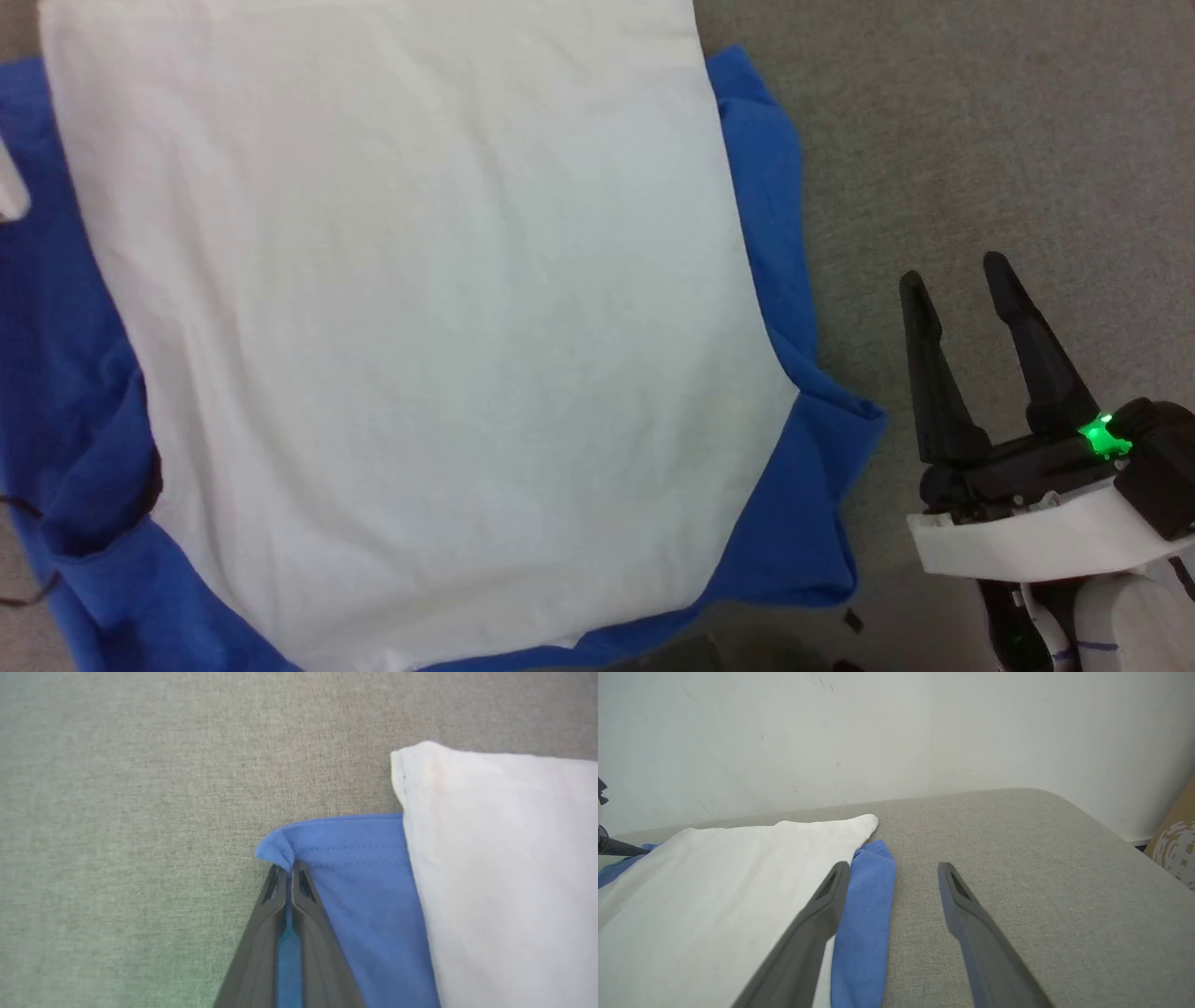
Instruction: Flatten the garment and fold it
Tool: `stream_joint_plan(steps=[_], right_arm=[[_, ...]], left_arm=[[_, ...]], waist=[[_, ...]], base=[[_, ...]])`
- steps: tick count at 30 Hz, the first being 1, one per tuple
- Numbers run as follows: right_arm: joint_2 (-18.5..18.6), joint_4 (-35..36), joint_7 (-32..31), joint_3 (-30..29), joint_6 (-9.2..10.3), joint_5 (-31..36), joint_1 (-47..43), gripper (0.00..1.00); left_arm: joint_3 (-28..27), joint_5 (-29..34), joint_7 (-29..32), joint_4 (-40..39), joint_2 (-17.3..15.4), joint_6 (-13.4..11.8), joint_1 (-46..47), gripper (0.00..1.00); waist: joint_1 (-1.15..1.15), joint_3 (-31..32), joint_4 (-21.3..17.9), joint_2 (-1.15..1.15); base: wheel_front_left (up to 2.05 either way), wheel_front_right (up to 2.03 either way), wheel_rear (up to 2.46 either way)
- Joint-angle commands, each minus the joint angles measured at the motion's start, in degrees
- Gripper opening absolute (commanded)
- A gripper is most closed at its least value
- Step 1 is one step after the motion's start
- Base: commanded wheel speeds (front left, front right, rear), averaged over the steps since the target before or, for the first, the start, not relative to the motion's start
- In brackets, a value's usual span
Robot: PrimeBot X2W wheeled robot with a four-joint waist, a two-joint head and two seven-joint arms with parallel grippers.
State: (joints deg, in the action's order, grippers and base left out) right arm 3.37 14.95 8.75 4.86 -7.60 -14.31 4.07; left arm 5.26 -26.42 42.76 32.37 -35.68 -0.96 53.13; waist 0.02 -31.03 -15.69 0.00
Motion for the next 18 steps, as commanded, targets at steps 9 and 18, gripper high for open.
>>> stream_joint_plan(steps=[9, 18], right_arm=[[-0.29, -0.47, -2.29, -3.97, 0.11, 0.92, -4.56, 1.0], [-0.46, 0.83, -4.56, -6.11, 0.11, 0.77, -8.7, 1.0]], left_arm=[[-0.01, 3.33, -18.68, -5.11, 5.01, -5.29, -8.11, 0.0], [2.91, 3.69, -23.71, -17.83, 8.66, -5.11, -15.91, 0.0]], waist=[[-0.02, 14.68, 7.14, 0.0], [-0.02, 21.77, 9.75, 0.0]], base=[[0.0, 0.0, 0.0], [0.0, 0.0, 0.0]])
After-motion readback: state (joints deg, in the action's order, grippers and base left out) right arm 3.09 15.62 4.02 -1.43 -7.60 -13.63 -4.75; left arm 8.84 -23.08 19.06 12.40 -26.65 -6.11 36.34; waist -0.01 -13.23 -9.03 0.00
